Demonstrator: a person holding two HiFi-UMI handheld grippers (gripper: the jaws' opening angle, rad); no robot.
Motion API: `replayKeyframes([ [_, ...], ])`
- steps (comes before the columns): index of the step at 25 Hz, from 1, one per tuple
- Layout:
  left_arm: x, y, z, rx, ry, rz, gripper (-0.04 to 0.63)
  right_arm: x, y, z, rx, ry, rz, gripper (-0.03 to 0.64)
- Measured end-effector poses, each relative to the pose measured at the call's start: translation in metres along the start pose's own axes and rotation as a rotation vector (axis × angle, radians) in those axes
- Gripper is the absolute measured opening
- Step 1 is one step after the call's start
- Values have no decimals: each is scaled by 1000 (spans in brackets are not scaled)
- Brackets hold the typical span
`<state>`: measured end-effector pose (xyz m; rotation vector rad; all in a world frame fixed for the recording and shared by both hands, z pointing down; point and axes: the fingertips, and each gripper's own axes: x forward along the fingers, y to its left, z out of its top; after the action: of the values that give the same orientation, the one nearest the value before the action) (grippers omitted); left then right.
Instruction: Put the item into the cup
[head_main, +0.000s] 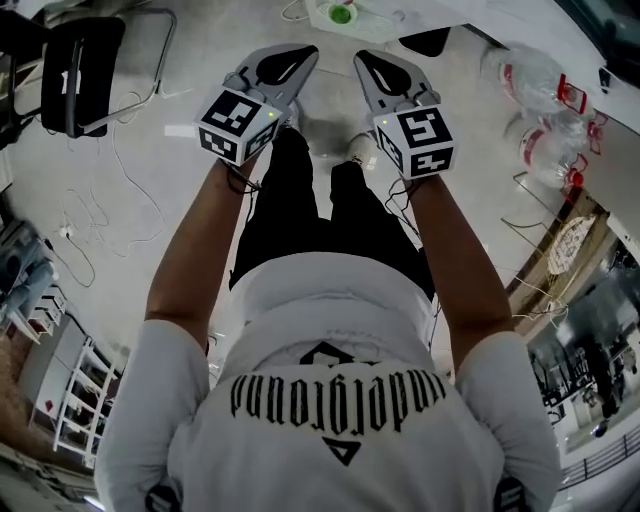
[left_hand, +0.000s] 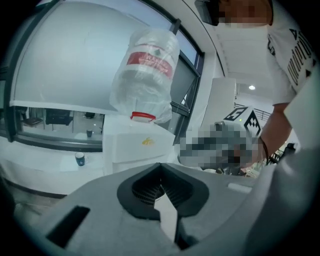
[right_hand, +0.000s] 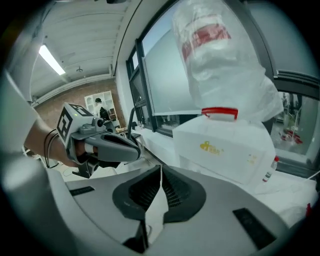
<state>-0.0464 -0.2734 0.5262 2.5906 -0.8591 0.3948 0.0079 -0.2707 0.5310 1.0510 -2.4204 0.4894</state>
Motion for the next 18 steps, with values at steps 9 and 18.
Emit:
replayKeyframes([
  [9, -55, -51, 79, -3, -59, 26, 14, -102, 25, 92, -32, -113, 46, 21],
  [18, -118, -107, 150, 43, -146, 1, 14, -196, 45, 156, -85, -200, 29, 21],
])
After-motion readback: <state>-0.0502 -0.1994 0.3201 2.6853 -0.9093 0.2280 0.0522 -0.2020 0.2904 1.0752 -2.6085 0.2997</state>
